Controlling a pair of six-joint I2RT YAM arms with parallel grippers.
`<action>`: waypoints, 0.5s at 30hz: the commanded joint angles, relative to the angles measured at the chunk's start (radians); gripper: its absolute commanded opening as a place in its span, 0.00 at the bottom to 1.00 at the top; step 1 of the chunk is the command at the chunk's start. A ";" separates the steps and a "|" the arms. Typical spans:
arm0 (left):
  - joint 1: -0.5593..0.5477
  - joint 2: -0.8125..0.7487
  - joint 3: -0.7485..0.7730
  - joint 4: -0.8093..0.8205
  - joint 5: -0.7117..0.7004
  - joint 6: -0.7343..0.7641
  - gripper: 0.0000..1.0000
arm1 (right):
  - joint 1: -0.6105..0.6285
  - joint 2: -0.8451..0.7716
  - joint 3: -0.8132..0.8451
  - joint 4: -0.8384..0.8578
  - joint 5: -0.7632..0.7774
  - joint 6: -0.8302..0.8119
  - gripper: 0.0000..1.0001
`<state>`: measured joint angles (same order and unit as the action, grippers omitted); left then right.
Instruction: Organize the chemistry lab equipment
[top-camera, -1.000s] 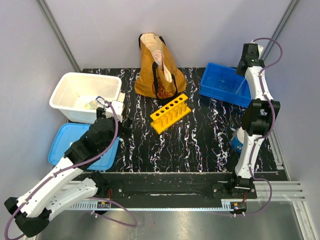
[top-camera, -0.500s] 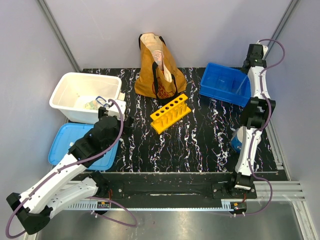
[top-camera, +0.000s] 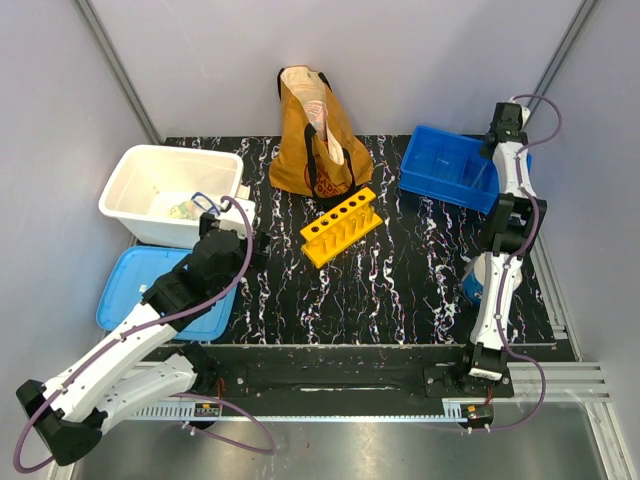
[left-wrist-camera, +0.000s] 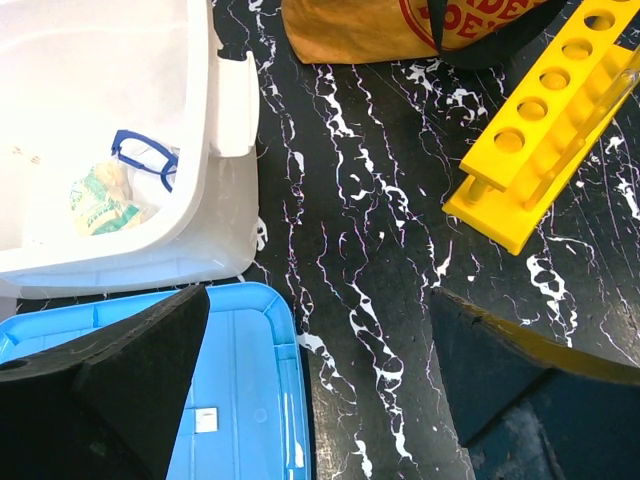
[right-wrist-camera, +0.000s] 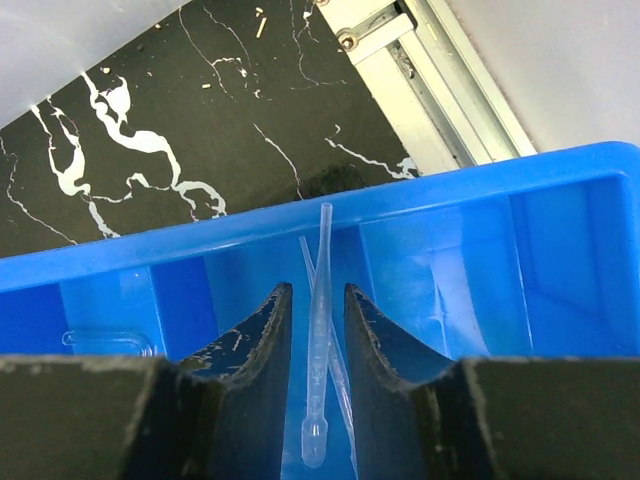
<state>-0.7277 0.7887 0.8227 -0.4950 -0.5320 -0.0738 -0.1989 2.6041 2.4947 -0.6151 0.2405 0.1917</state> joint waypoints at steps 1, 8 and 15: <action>0.016 0.003 0.038 0.062 -0.025 -0.004 0.96 | -0.002 0.016 0.041 0.067 -0.029 0.018 0.32; 0.030 0.011 0.041 0.061 -0.022 -0.003 0.95 | -0.002 0.021 0.030 0.066 -0.049 0.029 0.13; 0.039 0.014 0.041 0.062 -0.019 0.003 0.96 | -0.002 -0.036 -0.048 0.060 -0.121 0.084 0.02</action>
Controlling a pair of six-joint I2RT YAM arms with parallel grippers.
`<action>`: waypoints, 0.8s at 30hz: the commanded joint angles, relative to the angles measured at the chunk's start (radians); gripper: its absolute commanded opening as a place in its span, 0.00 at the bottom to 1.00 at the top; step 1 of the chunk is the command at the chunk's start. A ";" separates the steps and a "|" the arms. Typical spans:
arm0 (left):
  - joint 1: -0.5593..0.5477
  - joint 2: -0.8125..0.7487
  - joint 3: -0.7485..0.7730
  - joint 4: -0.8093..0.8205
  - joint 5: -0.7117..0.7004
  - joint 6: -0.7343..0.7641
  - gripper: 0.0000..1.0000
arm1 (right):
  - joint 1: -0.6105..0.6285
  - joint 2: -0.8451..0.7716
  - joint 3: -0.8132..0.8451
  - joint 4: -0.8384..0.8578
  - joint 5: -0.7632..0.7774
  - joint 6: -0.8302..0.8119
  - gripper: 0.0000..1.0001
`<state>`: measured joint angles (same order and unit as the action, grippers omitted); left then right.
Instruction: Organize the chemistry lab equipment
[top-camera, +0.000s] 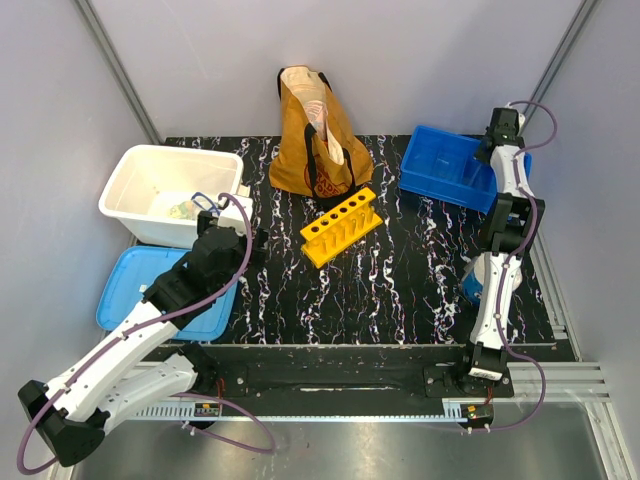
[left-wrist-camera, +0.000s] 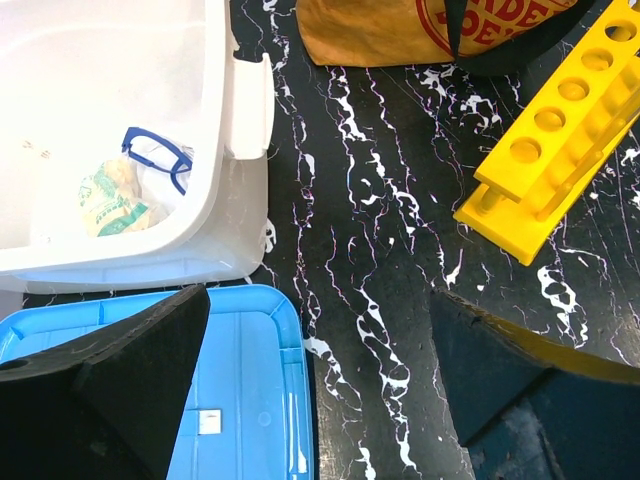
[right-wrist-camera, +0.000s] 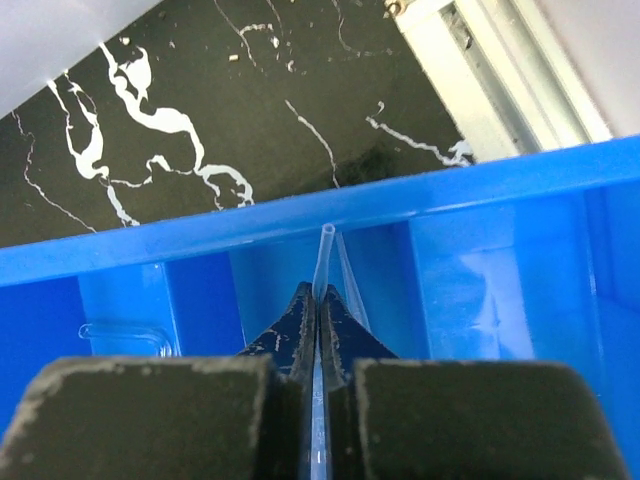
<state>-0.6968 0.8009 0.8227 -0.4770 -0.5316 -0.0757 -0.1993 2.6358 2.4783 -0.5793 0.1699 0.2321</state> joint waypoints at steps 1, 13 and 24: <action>0.008 0.001 0.041 0.043 -0.019 0.004 0.96 | 0.000 -0.072 -0.045 0.024 -0.059 0.055 0.01; 0.013 -0.002 0.041 0.041 -0.013 -0.006 0.97 | 0.001 -0.140 0.004 -0.056 -0.069 0.053 0.36; 0.014 0.006 0.085 0.002 0.088 -0.082 0.99 | 0.053 -0.448 -0.067 -0.218 -0.066 -0.036 0.84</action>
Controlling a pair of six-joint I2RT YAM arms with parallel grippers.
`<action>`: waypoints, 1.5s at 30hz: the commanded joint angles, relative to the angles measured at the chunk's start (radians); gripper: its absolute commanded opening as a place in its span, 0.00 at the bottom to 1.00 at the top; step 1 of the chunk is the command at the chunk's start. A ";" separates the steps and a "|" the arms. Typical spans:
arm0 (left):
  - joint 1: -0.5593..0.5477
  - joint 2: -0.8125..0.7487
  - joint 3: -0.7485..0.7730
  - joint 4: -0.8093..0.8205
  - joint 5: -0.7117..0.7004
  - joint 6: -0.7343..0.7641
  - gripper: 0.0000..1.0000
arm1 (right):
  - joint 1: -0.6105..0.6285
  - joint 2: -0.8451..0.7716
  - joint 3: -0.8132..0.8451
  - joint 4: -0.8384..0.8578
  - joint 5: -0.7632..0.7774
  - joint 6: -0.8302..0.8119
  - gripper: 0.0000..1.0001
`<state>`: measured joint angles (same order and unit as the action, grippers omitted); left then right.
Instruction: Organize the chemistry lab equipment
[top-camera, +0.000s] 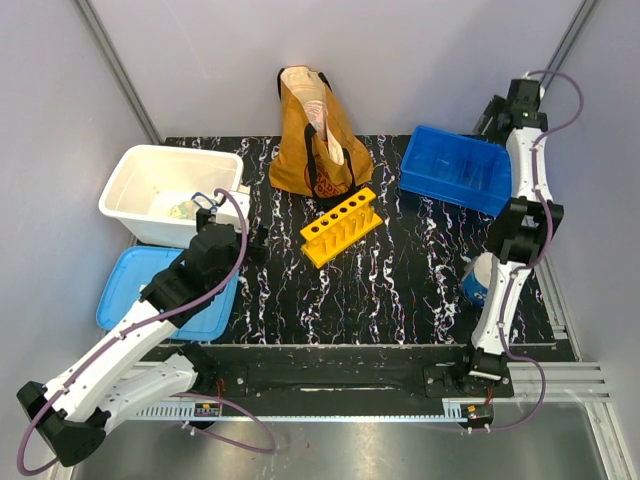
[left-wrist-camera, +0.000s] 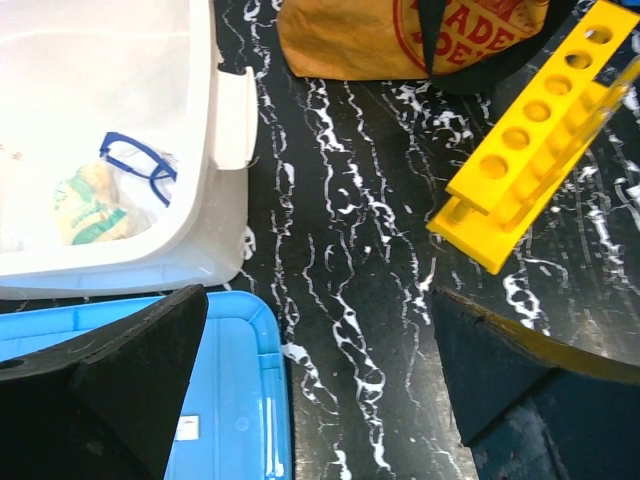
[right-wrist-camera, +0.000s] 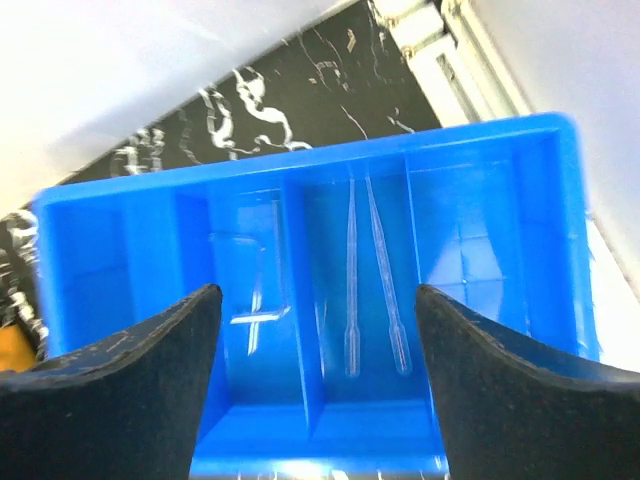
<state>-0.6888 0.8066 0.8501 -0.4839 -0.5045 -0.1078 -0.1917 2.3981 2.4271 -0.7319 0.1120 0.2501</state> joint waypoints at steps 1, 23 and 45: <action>0.005 0.005 0.069 -0.010 0.075 -0.068 0.99 | 0.069 -0.244 -0.042 -0.081 -0.009 -0.061 0.87; 0.198 0.097 0.018 -0.363 0.081 -0.378 0.83 | 0.535 -1.172 -1.207 0.322 -0.209 0.146 1.00; 0.202 0.422 -0.154 -0.206 0.073 -0.676 0.70 | 0.535 -1.471 -1.386 0.379 -0.025 0.095 0.99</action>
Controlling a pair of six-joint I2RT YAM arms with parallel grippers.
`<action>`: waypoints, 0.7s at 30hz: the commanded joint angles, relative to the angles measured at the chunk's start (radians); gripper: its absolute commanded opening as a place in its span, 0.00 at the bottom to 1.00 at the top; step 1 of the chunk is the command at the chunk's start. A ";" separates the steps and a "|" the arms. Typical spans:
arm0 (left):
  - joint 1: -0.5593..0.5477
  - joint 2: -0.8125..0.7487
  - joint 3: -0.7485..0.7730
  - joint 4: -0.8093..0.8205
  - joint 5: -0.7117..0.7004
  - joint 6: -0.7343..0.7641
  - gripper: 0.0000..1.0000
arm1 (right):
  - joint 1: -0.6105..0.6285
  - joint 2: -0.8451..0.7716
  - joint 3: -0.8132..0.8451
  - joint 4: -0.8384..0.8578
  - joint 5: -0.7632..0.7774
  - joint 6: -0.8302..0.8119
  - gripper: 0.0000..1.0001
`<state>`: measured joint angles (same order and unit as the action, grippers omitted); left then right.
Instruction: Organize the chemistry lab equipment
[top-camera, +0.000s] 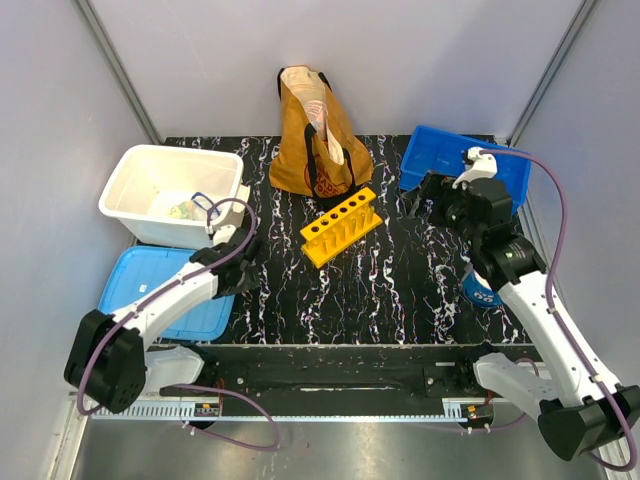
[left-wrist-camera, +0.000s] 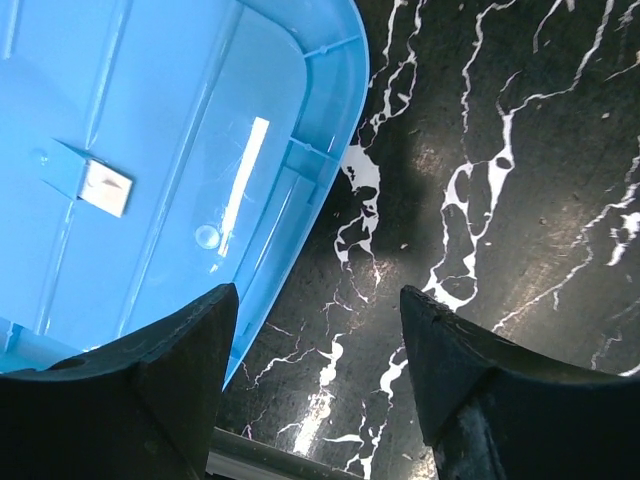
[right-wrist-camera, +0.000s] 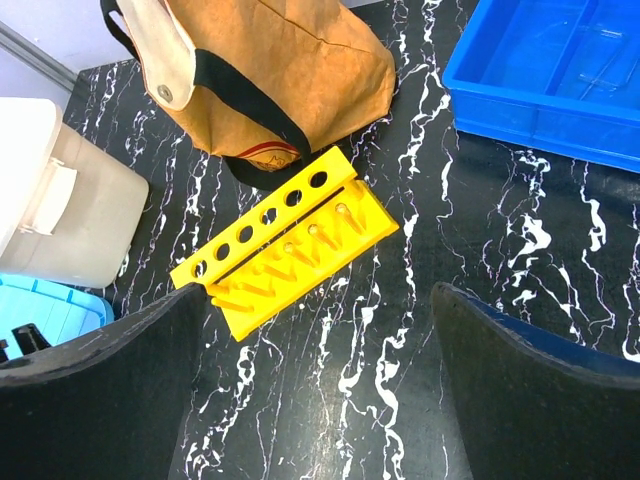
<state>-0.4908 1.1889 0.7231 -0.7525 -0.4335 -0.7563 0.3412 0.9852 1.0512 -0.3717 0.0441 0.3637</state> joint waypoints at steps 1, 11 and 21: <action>0.006 0.049 -0.034 0.068 0.009 -0.029 0.69 | 0.004 -0.071 -0.016 0.022 0.045 -0.019 0.99; 0.006 0.129 -0.080 0.145 0.079 -0.057 0.56 | 0.002 -0.109 -0.042 0.020 0.040 -0.032 0.99; -0.055 0.140 -0.065 0.113 0.125 -0.106 0.29 | 0.002 -0.112 -0.100 0.024 0.031 -0.005 0.98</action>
<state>-0.5045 1.3136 0.6460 -0.6598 -0.3782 -0.8036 0.3412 0.8810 0.9646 -0.3717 0.0681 0.3485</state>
